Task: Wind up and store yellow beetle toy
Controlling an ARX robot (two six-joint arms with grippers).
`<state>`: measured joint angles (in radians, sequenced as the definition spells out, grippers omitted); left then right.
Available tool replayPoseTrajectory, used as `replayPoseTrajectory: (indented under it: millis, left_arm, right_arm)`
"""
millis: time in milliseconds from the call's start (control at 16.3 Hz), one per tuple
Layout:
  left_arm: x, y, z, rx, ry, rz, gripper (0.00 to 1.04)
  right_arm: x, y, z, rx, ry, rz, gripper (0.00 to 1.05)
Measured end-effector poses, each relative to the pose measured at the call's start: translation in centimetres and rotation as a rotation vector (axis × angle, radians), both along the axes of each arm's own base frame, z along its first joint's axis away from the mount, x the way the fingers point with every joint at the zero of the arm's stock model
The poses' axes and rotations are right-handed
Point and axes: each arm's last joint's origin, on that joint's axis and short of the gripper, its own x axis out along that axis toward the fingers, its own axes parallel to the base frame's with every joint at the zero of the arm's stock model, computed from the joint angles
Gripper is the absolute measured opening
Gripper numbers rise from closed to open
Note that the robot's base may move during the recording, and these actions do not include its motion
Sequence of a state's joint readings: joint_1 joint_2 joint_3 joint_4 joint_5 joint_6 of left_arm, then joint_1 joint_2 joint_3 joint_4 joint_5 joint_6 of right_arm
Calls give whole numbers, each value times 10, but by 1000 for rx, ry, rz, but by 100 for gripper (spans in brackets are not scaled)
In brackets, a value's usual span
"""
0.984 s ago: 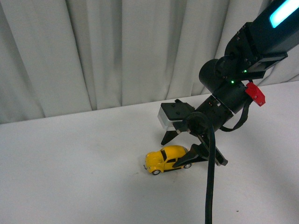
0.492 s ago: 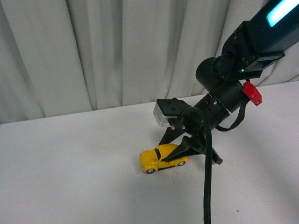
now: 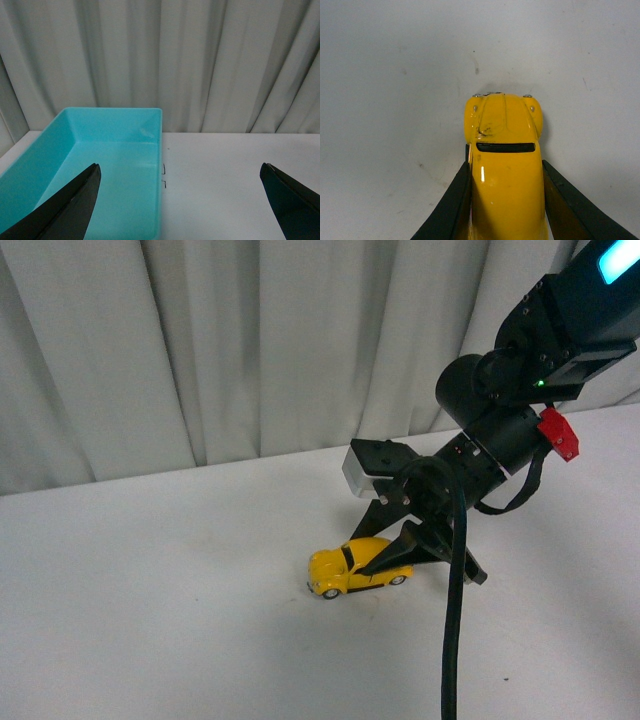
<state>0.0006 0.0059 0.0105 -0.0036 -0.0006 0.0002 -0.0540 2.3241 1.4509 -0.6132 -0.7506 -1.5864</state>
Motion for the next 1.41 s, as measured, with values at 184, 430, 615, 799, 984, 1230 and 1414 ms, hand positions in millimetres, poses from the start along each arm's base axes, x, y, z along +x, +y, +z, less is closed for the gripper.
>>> replayPoseTrajectory:
  millis: [184,430,615,799,984,1230,1414]
  left_arm:
    - [0,0,0,0,0,0,98]
    - [0,0,0,0,0,0,98]
    - [0,0,0,0,0,0,98]
    - [0,0,0,0,0,0,98]
    - [0,0,0,0,0,0,98]
    - [0,0,0,0,0,0,98]
    - [0,0,0,0,0,0,98]
  right_arm:
    - [-6,-11,-2,10,11,-28,35]
    - [-21,-40,-6,27,33,-79,35]
    - [-36,-61,-9,31,34,-96,35]
    - [-54,-79,-11,38,51,-128,35]
    - [-73,-98,-12,48,86,-187,35]
    - [-88,-112,-12,51,115,-226,35]
    - [-87,-113,-12,26,123,-225,50]
